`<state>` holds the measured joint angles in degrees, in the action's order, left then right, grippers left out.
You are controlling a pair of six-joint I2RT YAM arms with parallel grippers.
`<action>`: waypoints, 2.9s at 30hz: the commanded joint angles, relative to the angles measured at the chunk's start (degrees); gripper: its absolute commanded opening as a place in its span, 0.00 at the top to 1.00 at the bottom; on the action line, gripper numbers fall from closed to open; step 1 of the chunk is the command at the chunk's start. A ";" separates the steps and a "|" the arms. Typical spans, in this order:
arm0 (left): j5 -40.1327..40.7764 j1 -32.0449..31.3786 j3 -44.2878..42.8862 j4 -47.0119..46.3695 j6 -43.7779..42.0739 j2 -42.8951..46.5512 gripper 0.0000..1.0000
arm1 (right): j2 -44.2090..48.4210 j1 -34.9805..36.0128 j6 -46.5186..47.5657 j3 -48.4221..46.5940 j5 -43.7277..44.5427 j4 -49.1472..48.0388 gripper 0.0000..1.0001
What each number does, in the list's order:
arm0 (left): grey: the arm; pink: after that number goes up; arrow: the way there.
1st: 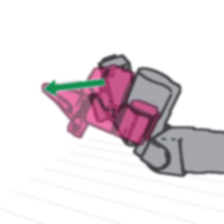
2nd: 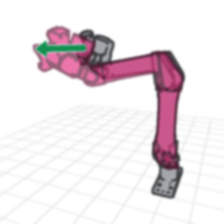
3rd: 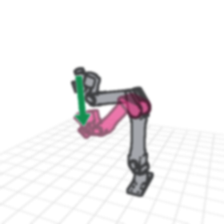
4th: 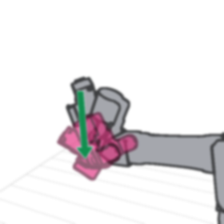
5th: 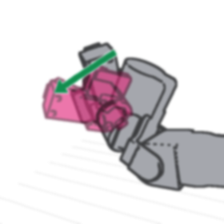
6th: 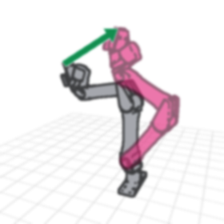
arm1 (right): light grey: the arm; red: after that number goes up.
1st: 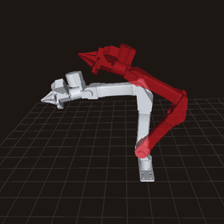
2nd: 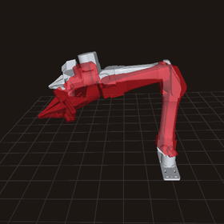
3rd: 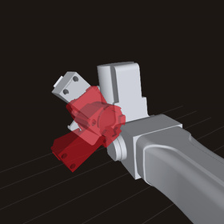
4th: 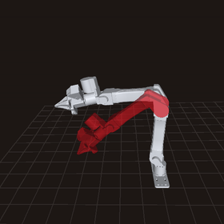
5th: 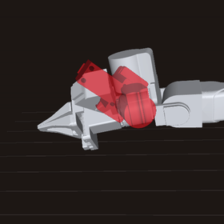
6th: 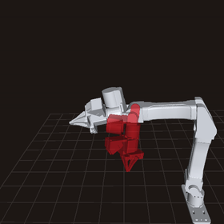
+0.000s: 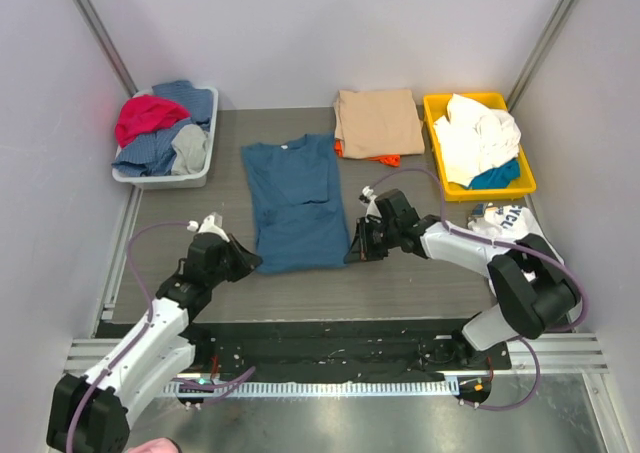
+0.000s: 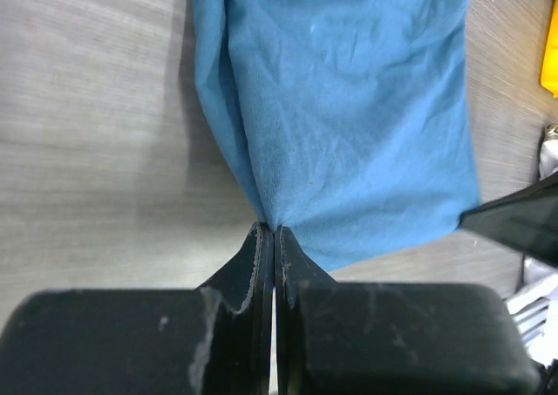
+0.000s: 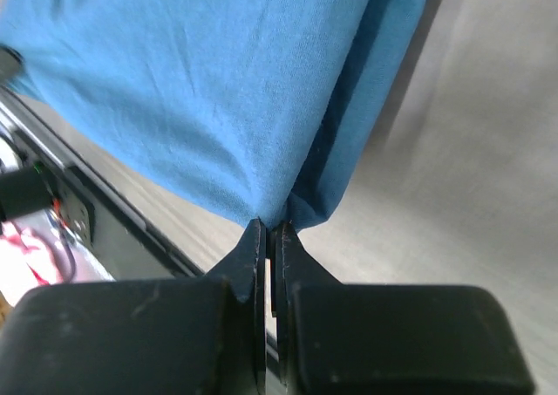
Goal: Fold and stack the t-shirts
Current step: Fold the tshirt
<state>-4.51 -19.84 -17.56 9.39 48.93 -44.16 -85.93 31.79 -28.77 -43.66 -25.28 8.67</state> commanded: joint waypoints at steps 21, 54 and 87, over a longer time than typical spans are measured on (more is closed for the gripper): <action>9.87 -15.76 -2.04 30.86 17.51 28.94 1.00 | 20.10 18.12 -13.41 8.77 11.74 6.62 0.99; 13.83 -17.78 -16.36 34.47 8.82 23.69 1.00 | 24.50 22.70 -14.56 0.95 21.41 11.20 0.99; 13.39 -2.23 -28.75 -3.41 -5.50 -19.28 1.00 | -2.47 3.64 -3.31 -28.57 22.73 4.17 0.99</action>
<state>11.49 -23.57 -41.63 13.96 46.57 -60.45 -85.93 37.65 -34.06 -67.13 0.25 17.67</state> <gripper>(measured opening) 0.029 0.046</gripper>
